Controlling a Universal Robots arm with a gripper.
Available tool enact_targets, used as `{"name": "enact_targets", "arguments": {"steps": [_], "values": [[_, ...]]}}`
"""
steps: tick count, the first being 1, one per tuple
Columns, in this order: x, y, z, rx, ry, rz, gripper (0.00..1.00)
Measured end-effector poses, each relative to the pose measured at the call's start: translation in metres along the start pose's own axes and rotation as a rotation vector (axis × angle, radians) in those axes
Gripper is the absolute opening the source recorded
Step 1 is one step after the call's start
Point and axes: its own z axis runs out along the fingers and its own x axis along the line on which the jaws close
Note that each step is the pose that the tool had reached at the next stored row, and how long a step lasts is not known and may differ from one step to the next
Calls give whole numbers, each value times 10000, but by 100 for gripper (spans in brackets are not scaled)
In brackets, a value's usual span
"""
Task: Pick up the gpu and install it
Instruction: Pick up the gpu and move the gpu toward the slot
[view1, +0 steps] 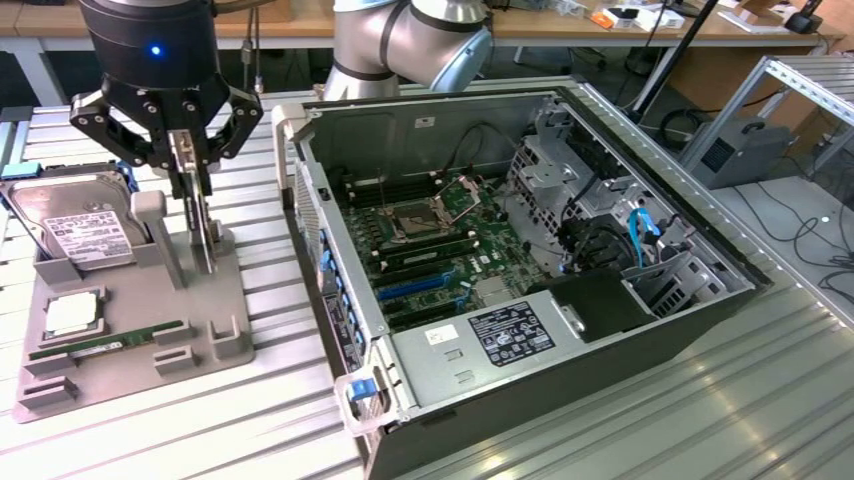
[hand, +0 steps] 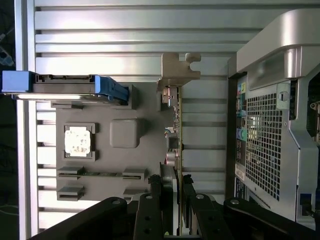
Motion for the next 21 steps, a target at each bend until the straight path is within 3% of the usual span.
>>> {"name": "enact_targets", "arguments": {"steps": [21], "values": [[6,4,-162,-29,-1,-1,27]]}}
